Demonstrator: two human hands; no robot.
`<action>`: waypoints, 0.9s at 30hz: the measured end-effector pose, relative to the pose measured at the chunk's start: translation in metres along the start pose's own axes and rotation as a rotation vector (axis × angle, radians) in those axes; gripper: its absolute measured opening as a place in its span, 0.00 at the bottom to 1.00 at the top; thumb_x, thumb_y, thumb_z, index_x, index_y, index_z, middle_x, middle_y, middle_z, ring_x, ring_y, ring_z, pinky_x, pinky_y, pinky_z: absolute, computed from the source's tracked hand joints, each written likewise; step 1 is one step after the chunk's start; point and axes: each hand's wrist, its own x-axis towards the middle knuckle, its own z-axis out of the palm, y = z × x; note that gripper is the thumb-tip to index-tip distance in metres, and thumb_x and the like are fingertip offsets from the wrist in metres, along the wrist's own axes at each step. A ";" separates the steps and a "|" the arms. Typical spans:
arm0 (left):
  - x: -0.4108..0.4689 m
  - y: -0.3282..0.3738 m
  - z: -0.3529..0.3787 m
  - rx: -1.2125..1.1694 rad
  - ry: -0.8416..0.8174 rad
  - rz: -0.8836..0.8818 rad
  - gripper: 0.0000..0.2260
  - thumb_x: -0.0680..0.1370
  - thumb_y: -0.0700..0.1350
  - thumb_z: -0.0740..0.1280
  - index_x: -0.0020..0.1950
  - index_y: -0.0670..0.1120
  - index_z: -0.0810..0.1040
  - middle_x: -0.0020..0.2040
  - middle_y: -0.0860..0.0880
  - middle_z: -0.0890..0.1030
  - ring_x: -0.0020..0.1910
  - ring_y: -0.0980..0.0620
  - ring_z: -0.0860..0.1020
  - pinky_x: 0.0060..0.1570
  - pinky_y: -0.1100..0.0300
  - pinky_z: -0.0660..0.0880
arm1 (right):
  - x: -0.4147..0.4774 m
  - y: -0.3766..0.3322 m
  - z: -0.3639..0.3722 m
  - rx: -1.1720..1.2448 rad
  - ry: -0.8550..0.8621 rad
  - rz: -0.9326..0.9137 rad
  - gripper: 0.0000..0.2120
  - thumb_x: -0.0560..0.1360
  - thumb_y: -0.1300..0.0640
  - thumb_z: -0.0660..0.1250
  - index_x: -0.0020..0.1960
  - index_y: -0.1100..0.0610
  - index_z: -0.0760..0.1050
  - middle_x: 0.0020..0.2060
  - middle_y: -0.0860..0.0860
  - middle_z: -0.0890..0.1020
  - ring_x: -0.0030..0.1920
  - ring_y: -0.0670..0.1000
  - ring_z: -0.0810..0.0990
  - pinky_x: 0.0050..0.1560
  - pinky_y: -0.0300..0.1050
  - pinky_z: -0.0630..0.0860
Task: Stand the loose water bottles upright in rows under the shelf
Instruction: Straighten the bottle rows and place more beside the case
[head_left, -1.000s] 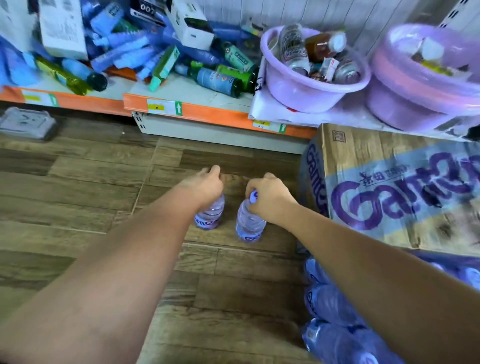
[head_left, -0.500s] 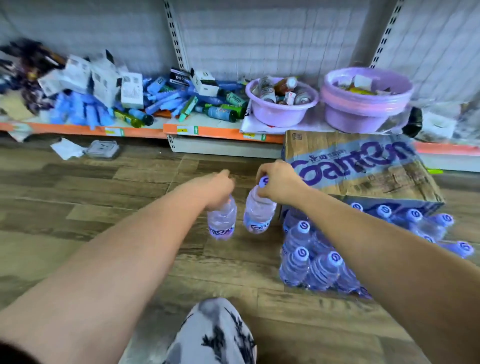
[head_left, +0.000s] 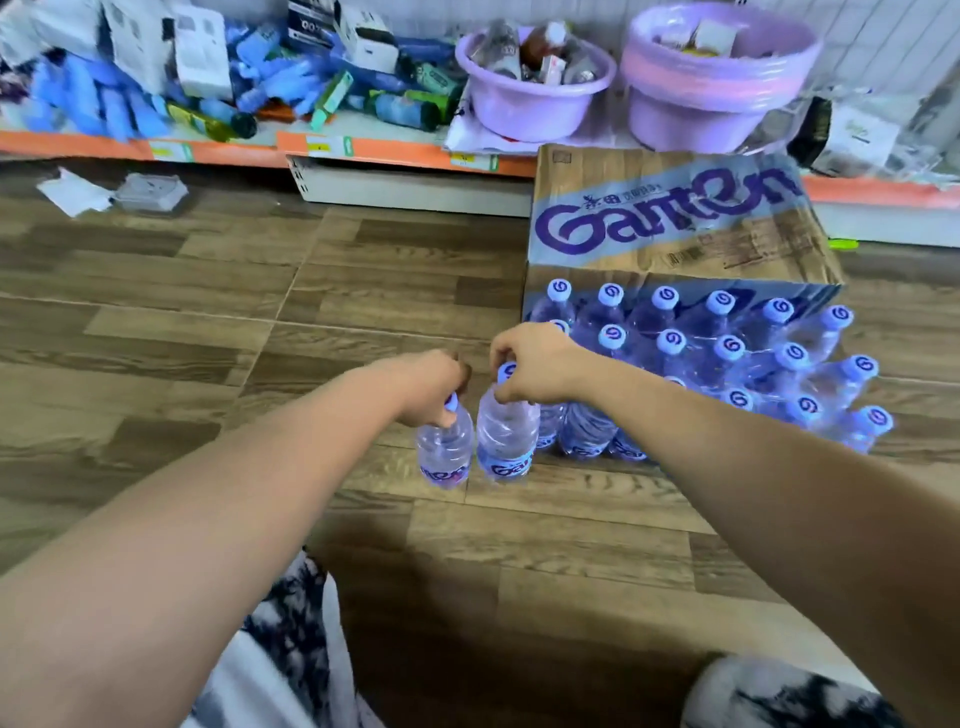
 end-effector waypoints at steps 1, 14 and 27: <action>0.002 0.004 0.008 0.009 0.001 0.006 0.13 0.74 0.45 0.65 0.57 0.43 0.75 0.58 0.42 0.74 0.54 0.40 0.77 0.50 0.53 0.74 | -0.004 0.006 0.009 0.009 -0.005 0.006 0.12 0.69 0.59 0.71 0.51 0.61 0.78 0.42 0.51 0.74 0.43 0.50 0.72 0.41 0.39 0.66; 0.023 0.068 0.050 -0.035 0.006 0.134 0.15 0.74 0.47 0.66 0.58 0.43 0.74 0.59 0.42 0.73 0.56 0.41 0.76 0.52 0.52 0.74 | -0.047 0.066 0.045 0.013 -0.062 0.113 0.13 0.69 0.59 0.72 0.53 0.59 0.78 0.36 0.47 0.70 0.45 0.50 0.71 0.42 0.41 0.67; 0.034 0.100 0.050 0.000 0.033 0.103 0.16 0.76 0.48 0.65 0.59 0.41 0.72 0.58 0.41 0.71 0.54 0.38 0.77 0.51 0.49 0.75 | -0.069 0.103 0.047 0.038 0.018 0.203 0.13 0.69 0.61 0.70 0.54 0.60 0.77 0.46 0.52 0.71 0.54 0.56 0.77 0.45 0.43 0.70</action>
